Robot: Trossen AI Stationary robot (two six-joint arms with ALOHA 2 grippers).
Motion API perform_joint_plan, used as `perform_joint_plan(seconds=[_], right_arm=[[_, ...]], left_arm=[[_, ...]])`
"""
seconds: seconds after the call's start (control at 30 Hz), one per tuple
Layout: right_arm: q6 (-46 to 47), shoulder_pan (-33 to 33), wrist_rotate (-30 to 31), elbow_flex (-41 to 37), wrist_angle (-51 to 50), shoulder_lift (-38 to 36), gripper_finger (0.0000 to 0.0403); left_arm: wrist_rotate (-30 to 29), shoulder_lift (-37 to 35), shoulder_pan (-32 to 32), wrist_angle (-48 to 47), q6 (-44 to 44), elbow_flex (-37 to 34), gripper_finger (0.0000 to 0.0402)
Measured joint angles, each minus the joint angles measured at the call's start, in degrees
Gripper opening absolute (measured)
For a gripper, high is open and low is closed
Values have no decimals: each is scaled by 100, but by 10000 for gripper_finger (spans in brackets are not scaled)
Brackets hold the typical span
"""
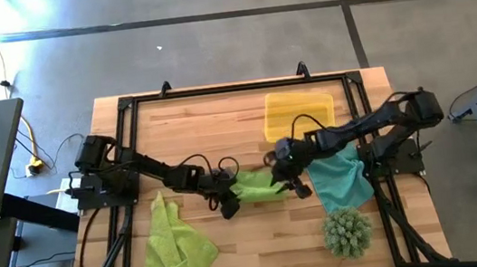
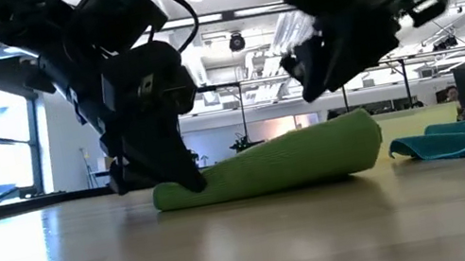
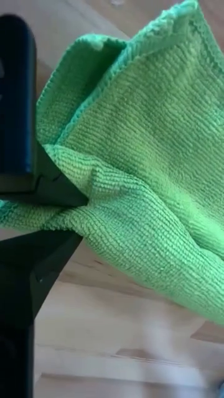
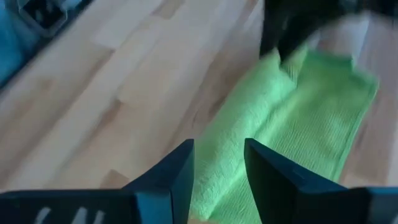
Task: Roll microfiber towels into tight, uniform cylinder then place into a basket
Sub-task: Roll the top green microfiber towel
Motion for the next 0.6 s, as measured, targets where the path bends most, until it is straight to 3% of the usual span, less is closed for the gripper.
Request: perform_joint_plan(seconds=[0.1, 0.27, 0.6], right_arm=[[-495, 515, 910, 1, 14, 58, 129], [-314, 1088, 2172, 0, 56, 340, 129], [656, 1551, 2457, 0, 129, 337, 129]], left_arm=[[1, 10, -2, 41, -153, -5, 49], [-1, 10, -4, 41, -344, -5, 42], [-25, 10, -9, 55, -516, -5, 41]])
